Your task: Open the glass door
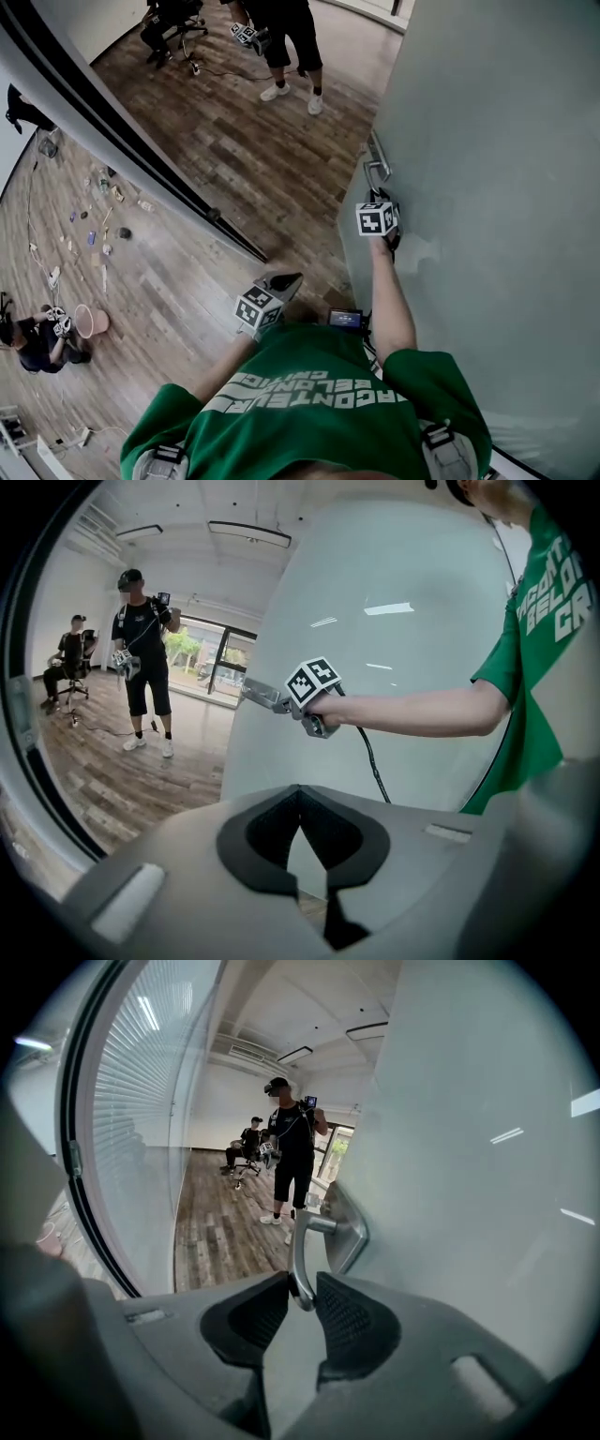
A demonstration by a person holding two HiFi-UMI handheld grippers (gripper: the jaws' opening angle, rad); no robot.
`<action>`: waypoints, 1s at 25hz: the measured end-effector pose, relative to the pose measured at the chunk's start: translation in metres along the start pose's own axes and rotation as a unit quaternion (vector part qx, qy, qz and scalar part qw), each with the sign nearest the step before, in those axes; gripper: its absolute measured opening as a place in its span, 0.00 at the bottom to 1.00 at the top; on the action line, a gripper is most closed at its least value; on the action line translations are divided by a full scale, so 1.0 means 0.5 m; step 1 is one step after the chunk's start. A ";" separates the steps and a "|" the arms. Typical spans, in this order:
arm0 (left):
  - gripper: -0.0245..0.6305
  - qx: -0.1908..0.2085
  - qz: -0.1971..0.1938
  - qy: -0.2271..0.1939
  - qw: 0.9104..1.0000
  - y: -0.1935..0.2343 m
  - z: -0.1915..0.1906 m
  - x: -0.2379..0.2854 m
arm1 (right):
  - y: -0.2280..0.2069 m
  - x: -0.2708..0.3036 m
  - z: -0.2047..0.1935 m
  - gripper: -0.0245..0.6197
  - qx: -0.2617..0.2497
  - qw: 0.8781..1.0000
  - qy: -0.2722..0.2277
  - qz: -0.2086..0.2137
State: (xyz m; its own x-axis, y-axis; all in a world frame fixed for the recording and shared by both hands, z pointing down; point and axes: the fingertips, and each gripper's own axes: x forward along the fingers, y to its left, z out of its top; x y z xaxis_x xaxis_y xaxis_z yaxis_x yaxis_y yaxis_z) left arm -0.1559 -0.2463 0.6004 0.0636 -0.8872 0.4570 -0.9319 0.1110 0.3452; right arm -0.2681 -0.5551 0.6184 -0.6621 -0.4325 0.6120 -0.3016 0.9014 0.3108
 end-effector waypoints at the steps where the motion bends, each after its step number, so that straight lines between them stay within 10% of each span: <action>1: 0.06 0.007 -0.002 0.001 1.000 0.001 -0.003 0.011 | -0.010 0.005 -0.006 0.15 0.003 1.000 0.001 -0.003; 25: 0.06 0.056 -0.163 -0.006 0.985 0.061 0.271 0.300 | -0.355 0.059 -0.117 0.15 0.096 0.991 0.040 -0.085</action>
State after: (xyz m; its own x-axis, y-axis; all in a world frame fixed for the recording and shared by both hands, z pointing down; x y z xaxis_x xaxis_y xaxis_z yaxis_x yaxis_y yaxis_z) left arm -0.2232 -0.4365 0.5683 0.3628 -0.8728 0.3267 -0.8962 -0.2307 0.3789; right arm -0.1941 -0.7290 0.6240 -0.5367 -0.5717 0.6206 -0.5340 0.7996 0.2748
